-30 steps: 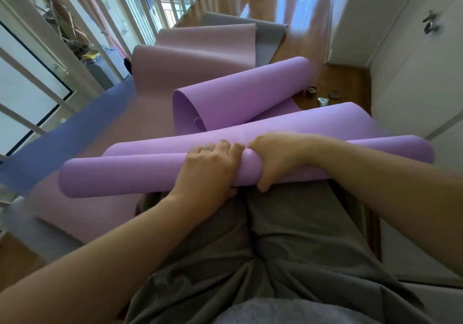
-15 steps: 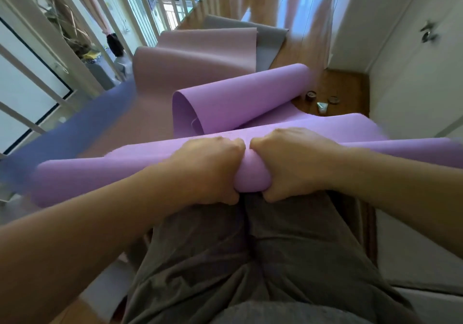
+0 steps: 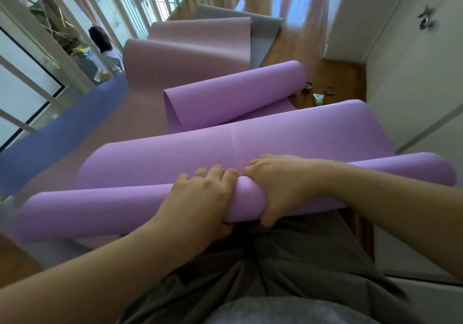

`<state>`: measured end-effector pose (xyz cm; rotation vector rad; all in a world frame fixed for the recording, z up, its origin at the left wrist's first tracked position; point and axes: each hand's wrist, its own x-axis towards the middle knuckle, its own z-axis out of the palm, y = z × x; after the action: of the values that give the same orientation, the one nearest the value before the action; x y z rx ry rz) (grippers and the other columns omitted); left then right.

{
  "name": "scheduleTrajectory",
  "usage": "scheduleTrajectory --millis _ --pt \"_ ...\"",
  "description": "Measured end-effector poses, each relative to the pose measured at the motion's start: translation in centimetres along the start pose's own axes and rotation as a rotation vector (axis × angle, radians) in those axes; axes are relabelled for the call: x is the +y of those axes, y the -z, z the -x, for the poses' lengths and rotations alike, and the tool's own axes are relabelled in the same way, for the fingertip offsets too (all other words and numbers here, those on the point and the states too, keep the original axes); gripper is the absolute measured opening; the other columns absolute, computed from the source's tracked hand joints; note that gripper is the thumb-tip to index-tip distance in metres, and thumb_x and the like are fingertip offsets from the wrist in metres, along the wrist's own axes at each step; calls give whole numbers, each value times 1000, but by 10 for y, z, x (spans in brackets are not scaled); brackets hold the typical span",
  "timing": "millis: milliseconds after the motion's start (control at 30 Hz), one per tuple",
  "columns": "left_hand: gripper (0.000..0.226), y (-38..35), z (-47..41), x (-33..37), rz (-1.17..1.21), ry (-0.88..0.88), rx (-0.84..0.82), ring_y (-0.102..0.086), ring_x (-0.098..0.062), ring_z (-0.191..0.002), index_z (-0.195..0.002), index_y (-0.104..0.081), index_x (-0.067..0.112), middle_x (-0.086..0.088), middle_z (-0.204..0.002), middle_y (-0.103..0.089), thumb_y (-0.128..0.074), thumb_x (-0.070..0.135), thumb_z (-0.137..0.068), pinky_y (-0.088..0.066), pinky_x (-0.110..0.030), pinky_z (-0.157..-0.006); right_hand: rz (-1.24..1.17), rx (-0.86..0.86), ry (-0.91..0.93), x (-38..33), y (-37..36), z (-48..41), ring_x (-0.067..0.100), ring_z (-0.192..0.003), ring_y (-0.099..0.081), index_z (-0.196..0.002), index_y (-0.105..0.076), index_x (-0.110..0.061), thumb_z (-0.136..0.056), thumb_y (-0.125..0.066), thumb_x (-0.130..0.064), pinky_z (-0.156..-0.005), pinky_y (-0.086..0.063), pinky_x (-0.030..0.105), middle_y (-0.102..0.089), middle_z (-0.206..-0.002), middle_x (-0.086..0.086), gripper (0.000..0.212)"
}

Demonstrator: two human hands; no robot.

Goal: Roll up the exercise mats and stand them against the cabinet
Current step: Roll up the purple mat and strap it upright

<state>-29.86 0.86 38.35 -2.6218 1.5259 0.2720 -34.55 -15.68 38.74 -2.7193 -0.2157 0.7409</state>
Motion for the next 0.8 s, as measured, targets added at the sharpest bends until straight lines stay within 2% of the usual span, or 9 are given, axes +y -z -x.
scheduleTrajectory --millis 67,167,267,367,500,600,633,700,800 --pt "63 2 -5 -4 -5 -11 -46 -52 -21 -109 -125 -39 25 4 -120 -50 -68 46 -73 -44 -34 -84 68 34 -28 -1 0 2 14 -89 -41 -105 -53 -23 -63 -75 -56 -85 -45 34 -49 -97 -6 58" --pt "61 9 -21 -14 88 -55 -184 -54 -18 -104 -118 -42 26 6 -117 -54 -72 48 -69 -46 -32 -84 262 280 -102 -5 -16 18 18 -97 -46 -119 -50 -21 -64 -72 -60 -86 -42 35 -52 -110 -1 71" --pt "57 19 -39 -24 168 -104 -341 -53 -16 -93 -110 -47 29 8 -107 -60 -76 50 -65 -44 -29 -76 309 524 -86 -6 -34 22 24 -84 -58 -109 -59 -17 -54 -79 -47 -71 -48 37 -63 -97 3 66" --pt "54 19 -39 -25 172 -102 -333 -49 -17 -99 -107 -48 31 9 -104 -55 -74 53 -66 -39 -29 -80 219 409 -134 -4 -22 17 21 -91 -55 -109 -52 -22 -65 -71 -46 -73 -44 33 -60 -103 -2 53" --pt "66 2 -23 -11 -15 -53 23 -53 -24 -108 -127 -43 23 1 -118 -51 -69 45 -70 -44 -37 -86 80 228 -123 4 1 7 19 -88 -57 -106 -49 -24 -62 -74 -54 -72 -50 34 -59 -96 -7 58" --pt "67 4 -32 -17 32 -13 -35 -54 -22 -108 -127 -41 25 3 -121 -53 -69 47 -70 -45 -34 -84 47 144 -135 7 8 -1 18 -89 -57 -111 -49 -25 -62 -76 -53 -76 -49 34 -59 -101 -7 63" --pt "68 6 -36 -21 59 -7 -64 -55 -21 -108 -126 -41 25 4 -121 -54 -70 49 -69 -47 -34 -84 78 197 -152 7 5 -2 19 -94 -57 -115 -48 -25 -62 -76 -55 -79 -48 34 -59 -107 -5 66" --pt "67 9 -41 -28 96 -5 -87 -56 -18 -105 -122 -44 26 6 -120 -56 -72 53 -67 -48 -34 -82 244 426 -174 6 -11 -1 24 -95 -58 -119 -51 -23 -61 -74 -57 -80 -46 38 -59 -108 -1 70" --pt "65 9 -43 -33 117 -16 -129 -56 -16 -97 -115 -48 28 9 -113 -59 -72 58 -63 -47 -31 -77 346 668 -149 5 -35 -1 29 -76 -63 -107 -60 -18 -55 -75 -50 -67 -46 37 -65 -91 3 63"
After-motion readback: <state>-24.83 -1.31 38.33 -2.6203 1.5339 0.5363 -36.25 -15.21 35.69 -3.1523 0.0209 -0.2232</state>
